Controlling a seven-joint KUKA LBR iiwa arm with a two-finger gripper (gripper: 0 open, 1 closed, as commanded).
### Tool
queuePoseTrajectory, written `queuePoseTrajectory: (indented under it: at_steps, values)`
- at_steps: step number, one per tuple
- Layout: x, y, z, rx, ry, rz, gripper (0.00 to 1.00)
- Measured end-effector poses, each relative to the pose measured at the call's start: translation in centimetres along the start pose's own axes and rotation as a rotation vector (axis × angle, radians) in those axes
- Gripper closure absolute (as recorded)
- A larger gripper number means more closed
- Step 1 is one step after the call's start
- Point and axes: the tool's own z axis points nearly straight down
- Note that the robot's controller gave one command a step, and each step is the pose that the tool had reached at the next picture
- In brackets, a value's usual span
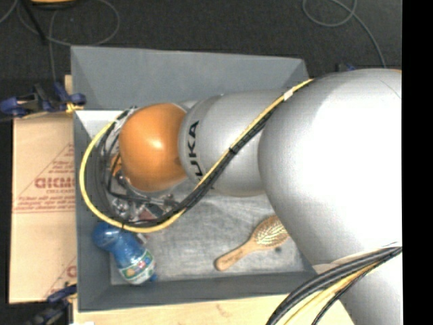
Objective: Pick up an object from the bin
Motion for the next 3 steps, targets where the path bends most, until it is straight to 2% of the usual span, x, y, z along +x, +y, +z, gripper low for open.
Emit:
queuePoseTrajectory:
  at_steps: [1, 2, 3]
  values:
    - [0.1, -0.8, -4.5, 0.003, 0.001, -0.008, 1.0]
    - [-0.2, -0.9, -6.6, 0.005, -0.004, -0.009, 1.0]
    - [1.3, -1.0, -14.5, 0.002, -0.001, 0.026, 1.0]
